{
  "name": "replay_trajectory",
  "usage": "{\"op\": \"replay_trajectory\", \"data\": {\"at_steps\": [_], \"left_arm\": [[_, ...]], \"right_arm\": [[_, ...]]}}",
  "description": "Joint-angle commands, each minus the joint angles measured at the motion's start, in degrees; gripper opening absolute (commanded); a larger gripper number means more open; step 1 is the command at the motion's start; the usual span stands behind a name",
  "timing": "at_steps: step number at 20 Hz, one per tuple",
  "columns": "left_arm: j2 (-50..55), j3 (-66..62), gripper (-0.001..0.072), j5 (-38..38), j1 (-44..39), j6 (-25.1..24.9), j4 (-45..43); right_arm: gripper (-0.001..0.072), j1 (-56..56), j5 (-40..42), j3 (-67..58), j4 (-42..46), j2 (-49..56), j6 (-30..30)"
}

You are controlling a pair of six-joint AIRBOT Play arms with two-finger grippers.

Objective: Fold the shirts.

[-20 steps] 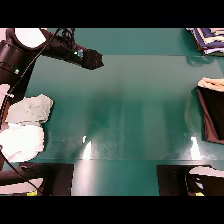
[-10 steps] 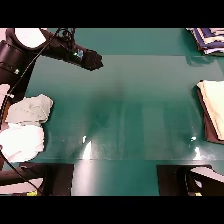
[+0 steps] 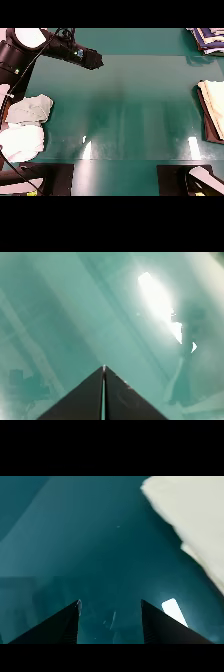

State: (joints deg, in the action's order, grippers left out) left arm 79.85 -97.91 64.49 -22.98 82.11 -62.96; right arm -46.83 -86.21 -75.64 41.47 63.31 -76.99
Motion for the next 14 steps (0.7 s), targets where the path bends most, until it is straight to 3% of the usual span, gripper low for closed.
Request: {"op": "replay_trajectory", "data": {"at_steps": [1,3,4,6,7,14], "left_arm": [[0.0,0.0,0.0028,-1.7,0.0,0.0,0.4],[0.0,0.0,0.0028,-2.8,0.0,0.0,0.4],[0.0,0.0,0.0028,-3.3,0.0,0.0,0.4],[0.0,0.0,0.0028,-4.6,0.0,0.0,0.4],[0.0,0.0,0.0028,-5.2,0.0,0.0,0.3],[0.0,0.0,0.0028,-7.1,0.0,0.0,0.4]], "right_arm": [[0.0448,15.3,1.8,0.1,-2.4,-1.0,0.1],[0.0447,23.3,2.6,0.1,-2.4,-1.0,0.1],[0.0394,26.9,3.3,0.1,-2.3,-1.0,0.2],[0.0087,32.1,4.5,0.1,-2.3,-1.0,0.9],[0.0016,34.2,5.1,0.1,-2.4,-0.9,2.2],[0.0016,37.6,5.0,0.1,-2.3,-0.9,3.1]]}}
